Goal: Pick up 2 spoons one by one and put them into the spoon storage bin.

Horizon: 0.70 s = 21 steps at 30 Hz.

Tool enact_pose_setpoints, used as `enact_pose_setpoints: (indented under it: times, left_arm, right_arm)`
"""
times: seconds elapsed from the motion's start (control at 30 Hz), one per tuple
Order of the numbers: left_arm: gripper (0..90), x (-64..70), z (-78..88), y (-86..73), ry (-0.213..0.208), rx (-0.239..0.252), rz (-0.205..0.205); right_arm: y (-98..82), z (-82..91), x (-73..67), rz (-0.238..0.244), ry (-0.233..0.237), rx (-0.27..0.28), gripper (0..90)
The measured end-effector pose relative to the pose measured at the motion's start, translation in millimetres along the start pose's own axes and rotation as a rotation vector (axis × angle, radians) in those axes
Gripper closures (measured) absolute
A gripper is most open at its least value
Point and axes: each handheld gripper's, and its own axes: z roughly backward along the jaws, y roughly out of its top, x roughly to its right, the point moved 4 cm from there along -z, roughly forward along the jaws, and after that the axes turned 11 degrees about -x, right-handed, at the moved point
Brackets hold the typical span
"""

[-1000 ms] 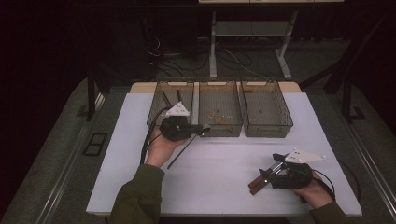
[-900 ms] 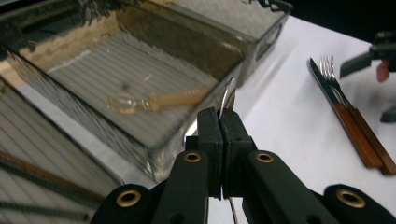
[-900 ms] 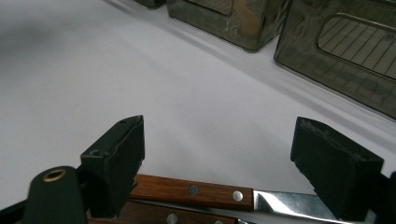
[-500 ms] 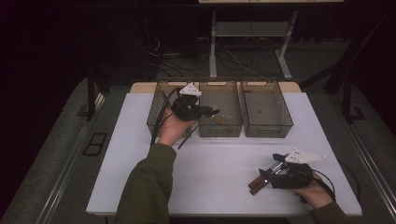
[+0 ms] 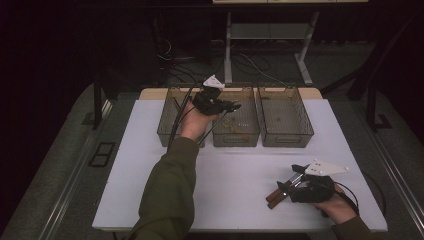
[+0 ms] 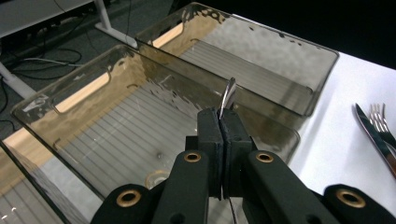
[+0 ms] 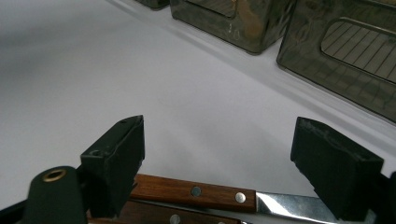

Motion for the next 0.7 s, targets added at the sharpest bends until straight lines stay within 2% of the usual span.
enact_pose_setpoints:
  times: [0.2, 0.23, 0.43, 0.57, 0.63, 0.7]
  left_arm:
    - [88.3, -5.9, -11.7, 11.2, 0.011, 0.002, 0.002]
    - [88.3, -6.2, -14.6, 13.1, 0.010, 0.007, 0.013]
    - [88.3, -16.9, -26.7, 22.4, 0.033, -0.016, 0.010]
    - [88.3, -25.0, -34.3, 25.8, 0.048, -0.010, 0.031]
    - [88.3, -29.0, -37.7, 25.7, 0.057, -0.024, 0.031]
    - [88.3, -31.3, -41.6, 26.2, 0.059, -0.014, 0.052]
  right_arm:
    - [0.1, 0.0, -0.2, 0.004, 0.000, -0.001, 17.8]
    - [0.2, -0.1, -0.1, 0.007, 0.000, 0.000, 17.8]
    - [0.3, 0.0, -0.1, 0.006, 0.002, 0.002, 17.8]
    - [0.6, 0.0, 0.4, 0.001, 0.002, 0.004, 17.8]
    - [0.6, -0.1, 0.8, 0.004, 0.001, 0.005, 17.8]
    - [0.8, -0.2, 1.1, 0.004, 0.000, 0.007, 17.8]
